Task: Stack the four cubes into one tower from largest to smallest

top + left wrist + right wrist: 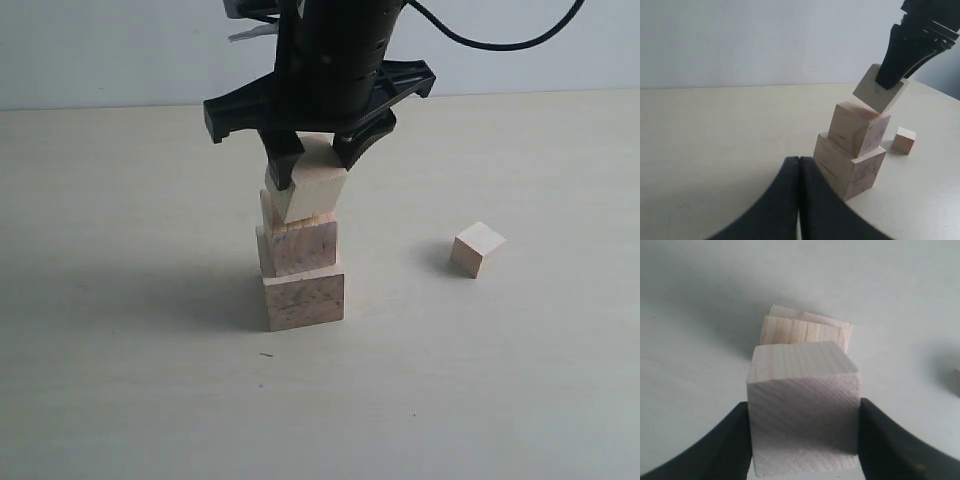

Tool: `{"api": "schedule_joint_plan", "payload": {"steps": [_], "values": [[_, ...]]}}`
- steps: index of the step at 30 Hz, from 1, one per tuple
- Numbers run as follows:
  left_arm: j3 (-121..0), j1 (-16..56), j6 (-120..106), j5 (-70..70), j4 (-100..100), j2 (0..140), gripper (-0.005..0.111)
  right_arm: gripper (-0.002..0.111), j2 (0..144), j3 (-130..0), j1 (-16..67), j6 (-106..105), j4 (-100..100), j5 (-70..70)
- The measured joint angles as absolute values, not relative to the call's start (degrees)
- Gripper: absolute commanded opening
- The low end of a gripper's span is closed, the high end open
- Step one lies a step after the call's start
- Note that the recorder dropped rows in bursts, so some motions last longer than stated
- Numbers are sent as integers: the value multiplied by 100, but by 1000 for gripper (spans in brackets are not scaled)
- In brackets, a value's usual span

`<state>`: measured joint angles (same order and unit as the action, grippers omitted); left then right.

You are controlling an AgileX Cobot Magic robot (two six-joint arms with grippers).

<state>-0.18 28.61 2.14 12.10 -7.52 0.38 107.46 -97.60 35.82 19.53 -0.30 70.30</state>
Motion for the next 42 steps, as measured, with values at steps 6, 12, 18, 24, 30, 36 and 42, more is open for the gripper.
{"api": "schedule_joint_plan", "payload": {"steps": [6,12,18,24,30,36,42], "values": [[-18,2861,214,1210,-752,38,0,8,10821,-9760,3582,1953,0,7030],[-18,2861,214,1210,-752,38,0,8,10833,-9917,3582,1953,0,7041],[-18,2861,214,1210,-752,38,0,8,10833,-10088,3582,1953,0,7031],[-18,2861,214,1210,-752,38,0,8,10833,-10043,3582,1953,0,7031],[-18,2861,214,1210,-752,38,0,8,10833,-10043,3582,1953,0,7031],[-18,2861,214,1210,-752,38,0,8,10845,-10043,3582,1953,0,7031],[-18,2861,214,1210,-752,38,0,8,10906,-10043,3582,1965,0,7031]]}}
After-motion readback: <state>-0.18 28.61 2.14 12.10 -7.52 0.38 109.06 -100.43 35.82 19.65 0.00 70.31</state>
